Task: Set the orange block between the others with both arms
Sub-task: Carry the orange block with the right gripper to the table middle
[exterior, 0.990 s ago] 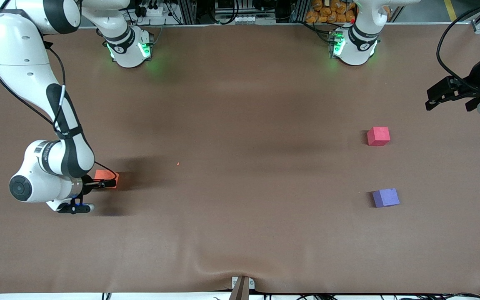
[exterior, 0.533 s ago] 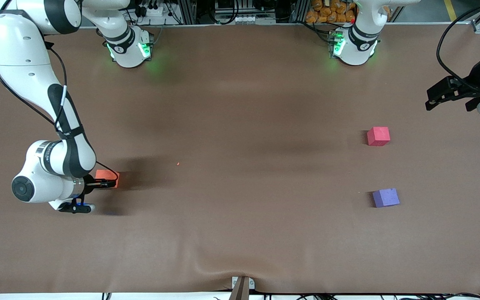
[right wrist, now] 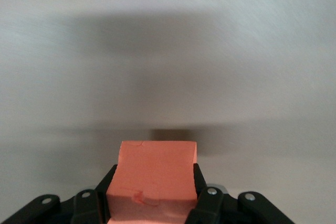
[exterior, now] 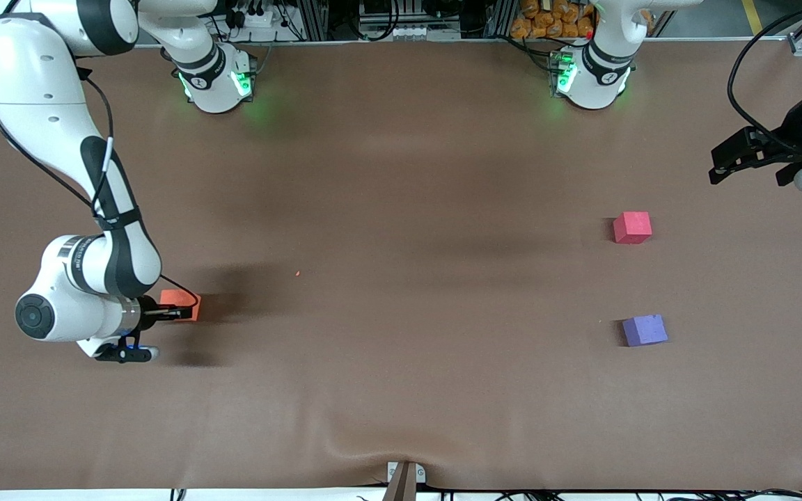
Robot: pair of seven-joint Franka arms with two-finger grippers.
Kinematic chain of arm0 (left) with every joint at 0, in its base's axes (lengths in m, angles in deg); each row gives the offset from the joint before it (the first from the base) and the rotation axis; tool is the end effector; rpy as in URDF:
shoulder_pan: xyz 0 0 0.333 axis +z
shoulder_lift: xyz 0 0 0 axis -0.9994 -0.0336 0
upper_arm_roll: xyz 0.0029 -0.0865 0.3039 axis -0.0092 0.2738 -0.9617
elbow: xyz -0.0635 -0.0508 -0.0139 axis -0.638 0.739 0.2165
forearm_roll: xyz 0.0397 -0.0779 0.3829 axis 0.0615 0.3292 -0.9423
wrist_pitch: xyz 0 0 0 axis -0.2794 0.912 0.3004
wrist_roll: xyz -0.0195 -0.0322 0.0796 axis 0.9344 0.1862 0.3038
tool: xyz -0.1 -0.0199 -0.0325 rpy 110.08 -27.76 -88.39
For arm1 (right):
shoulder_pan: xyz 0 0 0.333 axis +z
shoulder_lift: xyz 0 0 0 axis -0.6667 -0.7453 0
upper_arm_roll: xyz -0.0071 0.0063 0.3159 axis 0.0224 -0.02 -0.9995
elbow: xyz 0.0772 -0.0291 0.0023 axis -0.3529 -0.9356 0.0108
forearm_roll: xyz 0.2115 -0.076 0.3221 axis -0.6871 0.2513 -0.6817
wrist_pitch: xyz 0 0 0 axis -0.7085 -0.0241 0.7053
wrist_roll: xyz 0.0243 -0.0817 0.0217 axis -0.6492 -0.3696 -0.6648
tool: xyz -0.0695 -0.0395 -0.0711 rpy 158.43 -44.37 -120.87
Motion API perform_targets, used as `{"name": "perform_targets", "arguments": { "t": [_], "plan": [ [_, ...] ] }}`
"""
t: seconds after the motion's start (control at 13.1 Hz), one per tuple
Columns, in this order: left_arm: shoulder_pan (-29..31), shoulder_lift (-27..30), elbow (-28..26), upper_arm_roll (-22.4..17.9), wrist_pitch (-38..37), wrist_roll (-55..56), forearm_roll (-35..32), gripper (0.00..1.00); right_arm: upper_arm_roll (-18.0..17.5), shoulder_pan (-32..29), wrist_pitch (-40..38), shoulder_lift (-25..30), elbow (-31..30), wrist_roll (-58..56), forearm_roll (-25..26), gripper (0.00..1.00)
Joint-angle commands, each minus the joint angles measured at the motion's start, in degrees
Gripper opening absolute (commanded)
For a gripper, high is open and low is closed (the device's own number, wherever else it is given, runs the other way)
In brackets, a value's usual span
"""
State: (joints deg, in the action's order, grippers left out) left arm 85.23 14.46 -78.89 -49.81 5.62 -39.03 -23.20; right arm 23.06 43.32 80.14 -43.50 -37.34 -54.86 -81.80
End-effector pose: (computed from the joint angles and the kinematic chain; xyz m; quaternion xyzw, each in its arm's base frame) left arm 0.5533 -0.0510 0.6521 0.9998 -0.0169 0.0031 0.0031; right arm 0.6918 0.0064 0.2221 -0.9940 -0.0031 0.0960 0.0526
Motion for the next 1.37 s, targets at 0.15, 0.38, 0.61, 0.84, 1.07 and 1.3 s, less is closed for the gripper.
{"name": "perform_targets", "arguments": {
  "t": [0.15,0.38,0.61,0.84,1.07,1.3],
  "plan": [
    [0.3,0.5,0.0,0.2,-0.7,-0.4,0.3,1.0,0.3,8.9,-0.3,1.8,1.7,1.0,-1.0,0.5],
    [0.2,0.6,0.0,0.2,-0.7,-0.4,0.2,1.0,0.5,16.1,1.5,1.5,1.7,6.1,-4.7,0.46],
    [0.2,0.6,0.0,0.2,-0.7,-0.2,0.3,1.0,0.5,23.3,7.3,0.6,1.6,18.7,-4.7,0.48],
    [-0.2,0.6,0.0,0.3,-0.7,-0.3,0.1,1.0,0.4,29.0,10.9,-0.4,1.5,26.0,-6.2,0.49],
    [0.2,0.6,0.0,0.2,-0.7,-0.3,-0.1,1.0,0.4,34.3,13.6,-1.6,1.4,30.2,-7.2,0.51],
    [0.3,0.4,0.0,0.2,-0.7,-0.4,-0.1,1.0,0.4,38.5,13.9,-3.0,1.3,37.8,-7.0,0.52]
  ]
}}
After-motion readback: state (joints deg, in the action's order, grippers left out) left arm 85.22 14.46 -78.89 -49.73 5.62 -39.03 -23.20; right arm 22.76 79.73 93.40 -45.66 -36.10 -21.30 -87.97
